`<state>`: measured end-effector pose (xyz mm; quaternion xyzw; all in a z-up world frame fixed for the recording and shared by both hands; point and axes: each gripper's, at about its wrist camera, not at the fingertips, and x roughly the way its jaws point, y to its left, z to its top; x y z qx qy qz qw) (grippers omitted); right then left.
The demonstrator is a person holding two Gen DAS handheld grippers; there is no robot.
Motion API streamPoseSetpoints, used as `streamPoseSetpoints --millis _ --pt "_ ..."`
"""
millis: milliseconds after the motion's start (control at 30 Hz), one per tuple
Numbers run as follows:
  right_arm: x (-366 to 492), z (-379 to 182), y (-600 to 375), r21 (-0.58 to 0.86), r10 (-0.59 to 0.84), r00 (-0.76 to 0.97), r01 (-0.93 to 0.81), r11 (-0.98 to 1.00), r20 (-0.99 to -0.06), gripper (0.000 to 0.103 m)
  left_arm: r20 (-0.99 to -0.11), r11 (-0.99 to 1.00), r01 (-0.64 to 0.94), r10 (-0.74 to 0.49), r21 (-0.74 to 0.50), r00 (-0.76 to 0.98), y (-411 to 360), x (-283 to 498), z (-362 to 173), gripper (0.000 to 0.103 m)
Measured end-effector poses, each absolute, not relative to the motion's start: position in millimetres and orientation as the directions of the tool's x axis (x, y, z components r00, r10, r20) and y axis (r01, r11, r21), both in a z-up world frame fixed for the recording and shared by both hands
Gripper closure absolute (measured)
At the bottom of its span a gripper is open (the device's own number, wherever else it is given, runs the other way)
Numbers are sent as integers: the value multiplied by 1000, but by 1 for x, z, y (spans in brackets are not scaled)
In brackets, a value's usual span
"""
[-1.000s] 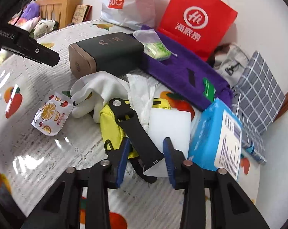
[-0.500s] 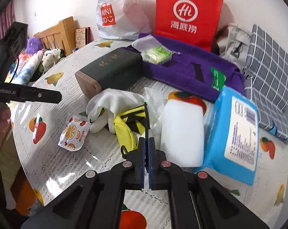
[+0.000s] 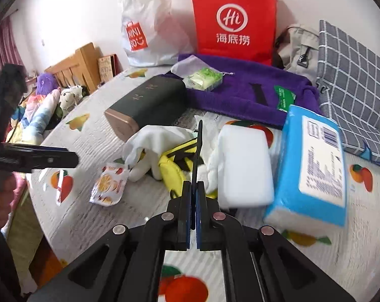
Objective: Organize soft objects
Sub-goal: 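Grasp the orange-slice print sachet with the left tool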
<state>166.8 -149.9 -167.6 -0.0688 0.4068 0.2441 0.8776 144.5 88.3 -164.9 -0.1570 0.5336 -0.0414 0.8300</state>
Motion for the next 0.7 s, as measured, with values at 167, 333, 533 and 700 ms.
streamPoseSetpoints --millis 167,333,533,700 --pt "141 -166 -173 94 373 559 -463 881 -741 100 -870 947 -73 -255 -312 421 72 142 -177 34" --pt "119 -171 -196 42 311 566 -437 898 -764 100 -884 954 -64 -245 -294 399 53 146 -192 34" --pt "110 -191 -235 -43 163 568 -332 942 -807 100 -888 976 -47 -175 -214 425 37 155 -198 28" --pt "114 -214 -257 -13 138 536 -267 964 -833 100 -887 993 -22 -95 -118 451 25 160 -201 24"
